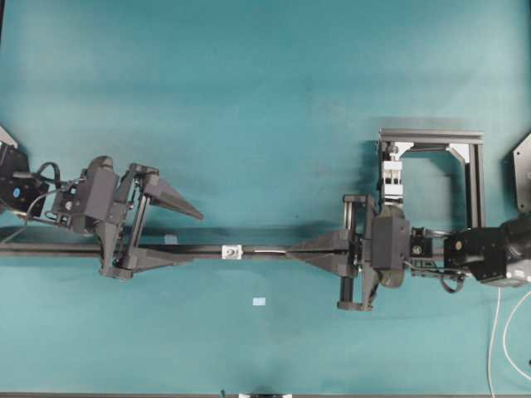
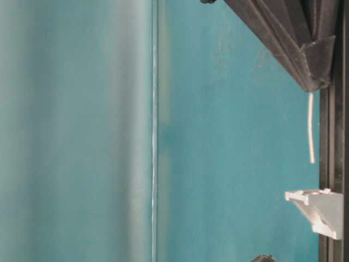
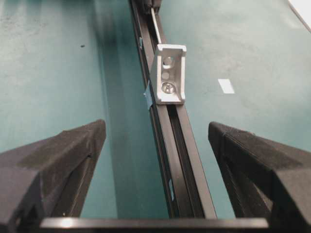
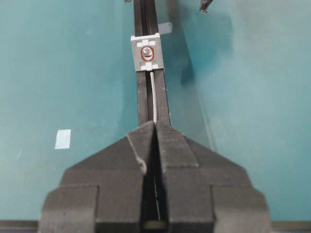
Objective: Insert the wire into the hole on the left side and pull it with the left arm.
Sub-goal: 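Move the right gripper left along the rail toward the clip hole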
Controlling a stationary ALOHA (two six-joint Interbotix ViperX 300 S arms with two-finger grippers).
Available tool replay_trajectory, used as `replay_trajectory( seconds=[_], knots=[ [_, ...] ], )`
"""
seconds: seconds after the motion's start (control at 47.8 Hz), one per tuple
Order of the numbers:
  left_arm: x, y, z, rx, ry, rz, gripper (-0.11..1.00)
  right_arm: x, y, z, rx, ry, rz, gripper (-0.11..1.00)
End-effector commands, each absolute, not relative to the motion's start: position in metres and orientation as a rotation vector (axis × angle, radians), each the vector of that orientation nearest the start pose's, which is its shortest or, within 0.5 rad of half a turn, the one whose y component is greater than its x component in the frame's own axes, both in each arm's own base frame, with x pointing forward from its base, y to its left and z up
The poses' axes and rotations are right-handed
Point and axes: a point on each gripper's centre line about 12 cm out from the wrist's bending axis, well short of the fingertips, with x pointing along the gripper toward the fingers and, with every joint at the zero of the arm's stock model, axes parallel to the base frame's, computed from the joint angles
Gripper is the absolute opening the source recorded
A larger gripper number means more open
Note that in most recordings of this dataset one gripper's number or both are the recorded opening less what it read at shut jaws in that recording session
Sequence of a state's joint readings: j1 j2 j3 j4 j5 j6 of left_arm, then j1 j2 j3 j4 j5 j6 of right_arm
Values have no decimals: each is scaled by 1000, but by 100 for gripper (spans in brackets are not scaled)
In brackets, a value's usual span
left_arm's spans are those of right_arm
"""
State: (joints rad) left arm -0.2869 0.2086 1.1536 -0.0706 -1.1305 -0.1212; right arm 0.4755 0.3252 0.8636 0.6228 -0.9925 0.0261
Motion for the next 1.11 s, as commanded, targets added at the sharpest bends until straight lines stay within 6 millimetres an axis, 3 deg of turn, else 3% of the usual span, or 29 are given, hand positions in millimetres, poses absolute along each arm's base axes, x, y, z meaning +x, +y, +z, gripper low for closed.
replay_trajectory(
  seconds=[0.0, 1.089],
  knots=[
    [290, -78, 94, -113, 218, -207, 77, 354, 118, 93, 268, 210, -78, -2],
    [293, -78, 100, -116, 208, -206, 76, 366, 123, 92, 233, 165, -82, -2]
  ],
)
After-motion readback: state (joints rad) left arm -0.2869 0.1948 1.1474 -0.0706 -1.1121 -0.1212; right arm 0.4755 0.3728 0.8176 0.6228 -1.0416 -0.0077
